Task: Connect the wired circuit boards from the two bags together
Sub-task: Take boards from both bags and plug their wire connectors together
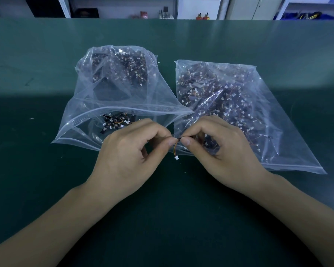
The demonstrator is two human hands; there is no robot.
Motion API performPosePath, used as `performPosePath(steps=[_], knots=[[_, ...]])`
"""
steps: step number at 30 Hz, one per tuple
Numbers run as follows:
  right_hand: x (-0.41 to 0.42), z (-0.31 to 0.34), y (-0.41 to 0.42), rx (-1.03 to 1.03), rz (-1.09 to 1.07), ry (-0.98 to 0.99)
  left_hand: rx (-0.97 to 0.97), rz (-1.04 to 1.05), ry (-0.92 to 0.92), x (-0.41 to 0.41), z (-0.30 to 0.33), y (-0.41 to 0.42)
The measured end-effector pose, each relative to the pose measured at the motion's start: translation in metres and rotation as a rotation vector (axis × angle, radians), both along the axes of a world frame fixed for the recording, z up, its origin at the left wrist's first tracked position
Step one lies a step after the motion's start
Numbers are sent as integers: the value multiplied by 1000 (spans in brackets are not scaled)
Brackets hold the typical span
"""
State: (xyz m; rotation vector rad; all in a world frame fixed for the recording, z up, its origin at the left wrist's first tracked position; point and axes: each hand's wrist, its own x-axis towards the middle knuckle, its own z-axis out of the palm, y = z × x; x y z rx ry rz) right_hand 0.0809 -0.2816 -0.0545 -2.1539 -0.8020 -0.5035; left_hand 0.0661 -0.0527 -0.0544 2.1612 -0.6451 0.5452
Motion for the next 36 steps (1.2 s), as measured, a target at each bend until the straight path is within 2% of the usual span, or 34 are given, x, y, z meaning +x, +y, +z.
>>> performPosePath(steps=[10,15,20,26,31,36], knots=[[1,1,-2,-32,-12,-6,-12,26,-47,1,0,0],[4,0,-6,-217,-65,-5,-68,89,-85,4,0,4],[1,4,-5,-285,-74,9,-15,11,-54,6,-3,3],[3,4,-9,-185,-121,-99,-71,-22,-115,2,3,2],[5,3,-12,-81,-131,-149,-64,-83,-88,-3,5,-3],[5,1,-12,-26,-111,-185,-98,20,-135,1,4,-7]])
